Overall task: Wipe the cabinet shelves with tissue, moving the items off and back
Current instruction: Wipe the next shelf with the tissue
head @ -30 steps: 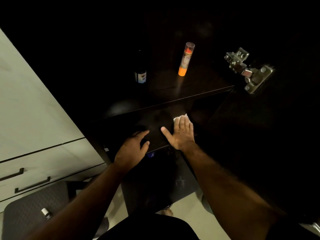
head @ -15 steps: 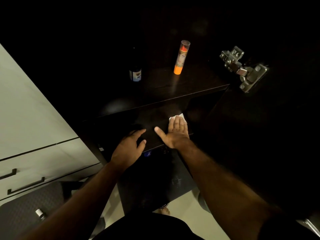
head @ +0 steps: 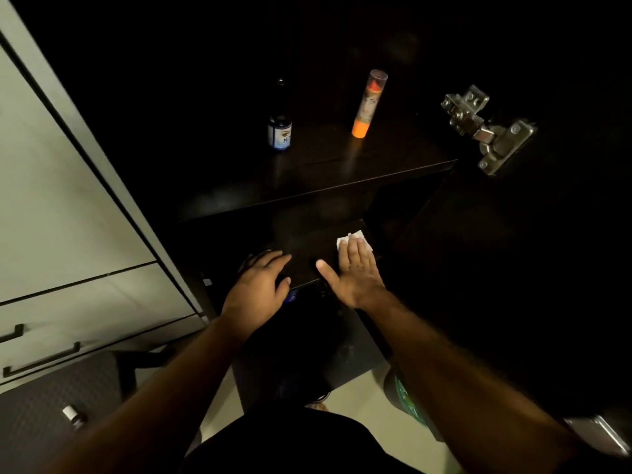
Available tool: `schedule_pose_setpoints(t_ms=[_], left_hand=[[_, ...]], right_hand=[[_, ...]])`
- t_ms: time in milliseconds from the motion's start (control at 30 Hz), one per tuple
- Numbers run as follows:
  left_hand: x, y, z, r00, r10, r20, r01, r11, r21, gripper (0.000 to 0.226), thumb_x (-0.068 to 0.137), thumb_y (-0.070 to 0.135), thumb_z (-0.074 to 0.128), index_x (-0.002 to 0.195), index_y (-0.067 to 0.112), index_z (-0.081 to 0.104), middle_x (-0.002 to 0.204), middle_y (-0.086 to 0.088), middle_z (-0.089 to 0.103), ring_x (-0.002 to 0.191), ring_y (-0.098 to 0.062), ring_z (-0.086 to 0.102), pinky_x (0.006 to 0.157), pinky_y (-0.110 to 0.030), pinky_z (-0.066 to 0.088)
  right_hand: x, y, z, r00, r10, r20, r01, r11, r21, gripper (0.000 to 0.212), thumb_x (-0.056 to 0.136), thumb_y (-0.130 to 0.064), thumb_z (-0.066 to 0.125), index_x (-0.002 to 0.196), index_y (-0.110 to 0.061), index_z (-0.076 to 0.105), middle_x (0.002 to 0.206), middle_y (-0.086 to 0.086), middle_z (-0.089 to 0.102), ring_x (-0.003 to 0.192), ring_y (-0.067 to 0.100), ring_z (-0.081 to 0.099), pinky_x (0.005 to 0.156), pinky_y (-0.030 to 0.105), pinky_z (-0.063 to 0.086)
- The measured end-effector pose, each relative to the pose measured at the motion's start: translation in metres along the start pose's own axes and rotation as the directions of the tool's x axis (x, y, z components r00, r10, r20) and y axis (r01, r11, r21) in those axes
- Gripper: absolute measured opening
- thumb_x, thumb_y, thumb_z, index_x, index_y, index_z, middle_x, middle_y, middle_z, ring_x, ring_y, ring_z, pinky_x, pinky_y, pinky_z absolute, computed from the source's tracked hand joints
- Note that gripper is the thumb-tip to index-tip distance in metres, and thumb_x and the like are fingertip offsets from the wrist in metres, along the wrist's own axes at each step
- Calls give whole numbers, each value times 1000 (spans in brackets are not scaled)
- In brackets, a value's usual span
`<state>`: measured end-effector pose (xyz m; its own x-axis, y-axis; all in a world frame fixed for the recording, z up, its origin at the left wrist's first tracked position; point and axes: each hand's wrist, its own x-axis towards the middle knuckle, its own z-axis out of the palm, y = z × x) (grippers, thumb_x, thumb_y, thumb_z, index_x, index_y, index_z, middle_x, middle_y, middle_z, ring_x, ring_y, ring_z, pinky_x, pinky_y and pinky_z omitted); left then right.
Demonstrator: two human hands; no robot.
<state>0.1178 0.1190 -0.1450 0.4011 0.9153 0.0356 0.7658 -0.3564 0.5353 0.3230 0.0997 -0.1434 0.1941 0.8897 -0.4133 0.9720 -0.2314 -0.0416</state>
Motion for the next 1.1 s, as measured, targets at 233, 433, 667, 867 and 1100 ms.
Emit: schedule_pose_setpoints(t_ms=[233,433,667,867,1100], left_hand=[[-15,-10,4,1000,-1,1,1,995,97,53,96,35,52,146,23,41,156,2,33,147,-14,18,122,-32,7],[-32,-8,7,996,-57,67,42,978,202,66,98,45,44,154,20,20,162,-3,14,150,-18,2,119,-32,0],[-39,-8,11,980,-173,99,151,969,197,82,95,53,46,155,18,2,163,-5,-5,149,-19,-12,120,-38,3],[-50,4,26,985,-173,0,166,940,297,89,93,56,48,155,15,-1,163,-8,-9,147,-22,-18,118,-38,-9],[-72,4,41,979,-196,-56,203,921,333,93,89,54,56,152,11,2,162,-13,-1,148,-26,-10,121,-42,-2]], right_hand=[[11,15,-12,995,103,-7,-103,994,-24,82,96,-64,7,153,-6,-8,161,12,-13,148,24,-16,120,37,-12],[13,-25,3,985,-167,-38,168,986,25,72,100,-55,17,154,-15,-7,161,5,-17,147,19,-20,120,39,-12],[-4,34,5,979,-196,-55,192,979,-69,68,100,-54,16,154,-21,-9,161,0,-19,146,13,-21,119,37,-12],[-3,-9,23,924,-358,-135,353,933,-64,76,96,-53,32,155,-16,1,163,6,-10,149,22,-14,120,41,-8],[1,50,6,933,-359,-37,344,915,-213,105,78,-48,57,154,-21,-11,161,1,-21,147,19,-20,120,43,-8]])
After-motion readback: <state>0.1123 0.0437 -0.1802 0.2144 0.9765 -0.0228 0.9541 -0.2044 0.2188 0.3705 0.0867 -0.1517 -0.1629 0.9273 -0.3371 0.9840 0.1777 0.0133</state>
